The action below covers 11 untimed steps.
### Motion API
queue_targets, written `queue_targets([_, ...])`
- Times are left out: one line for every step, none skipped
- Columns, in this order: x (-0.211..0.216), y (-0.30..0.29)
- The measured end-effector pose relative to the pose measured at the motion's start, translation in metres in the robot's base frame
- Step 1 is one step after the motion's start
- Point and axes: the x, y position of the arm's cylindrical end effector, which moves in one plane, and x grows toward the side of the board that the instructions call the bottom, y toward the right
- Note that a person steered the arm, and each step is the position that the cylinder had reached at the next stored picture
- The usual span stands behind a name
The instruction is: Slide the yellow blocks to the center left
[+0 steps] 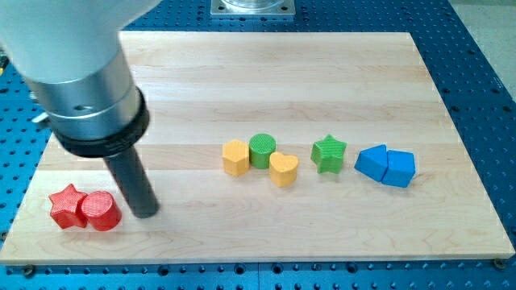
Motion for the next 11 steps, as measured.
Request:
queue_targets([0.003, 0.045])
queue_targets([0.040, 0.140])
queue_targets([0.022, 0.202])
queue_targets([-0.017, 0.212])
queue_targets([-0.047, 0.167])
queue_targets([-0.078, 0.123])
queue_targets([-0.109, 0.084])
queue_targets([-0.114, 0.093])
queue_targets([-0.060, 0.132])
queue_targets([-0.053, 0.093])
queue_targets([-0.074, 0.029])
